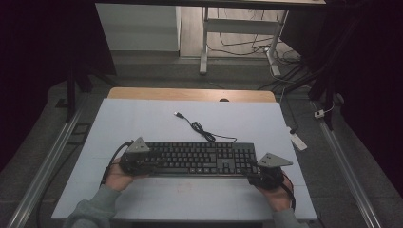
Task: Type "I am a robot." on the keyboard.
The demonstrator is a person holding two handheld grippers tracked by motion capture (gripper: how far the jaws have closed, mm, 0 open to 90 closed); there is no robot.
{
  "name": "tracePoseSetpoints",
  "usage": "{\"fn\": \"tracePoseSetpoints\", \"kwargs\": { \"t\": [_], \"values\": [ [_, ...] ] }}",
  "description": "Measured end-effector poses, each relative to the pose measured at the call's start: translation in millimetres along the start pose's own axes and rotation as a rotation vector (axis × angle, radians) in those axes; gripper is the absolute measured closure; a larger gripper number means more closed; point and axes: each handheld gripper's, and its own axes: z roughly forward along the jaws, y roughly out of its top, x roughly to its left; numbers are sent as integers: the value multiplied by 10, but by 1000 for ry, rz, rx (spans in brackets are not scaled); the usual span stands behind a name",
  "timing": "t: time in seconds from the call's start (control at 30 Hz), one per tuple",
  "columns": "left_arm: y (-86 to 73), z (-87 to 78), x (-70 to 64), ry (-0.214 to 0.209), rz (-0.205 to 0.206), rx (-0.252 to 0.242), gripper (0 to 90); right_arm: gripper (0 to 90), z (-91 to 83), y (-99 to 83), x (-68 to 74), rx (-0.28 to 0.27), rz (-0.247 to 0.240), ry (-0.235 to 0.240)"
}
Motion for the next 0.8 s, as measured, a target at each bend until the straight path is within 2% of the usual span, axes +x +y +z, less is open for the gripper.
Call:
{"fn": "tracePoseSetpoints", "kwargs": {
  "t": [0.23, 0.33, 0.8],
  "values": [
    [3, 66, -68, -24, 42, 30, 815, 511, 2, -1, -1, 6, -2, -4],
    [6, 93, -95, -36, 54, 39, 878, 511, 0, -1, 1, 6, -2, -11],
    [-15, 297, -186, -52, 72, 98, 889, 509, 5, -1, 1, -1, -1, -4]
  ]
}}
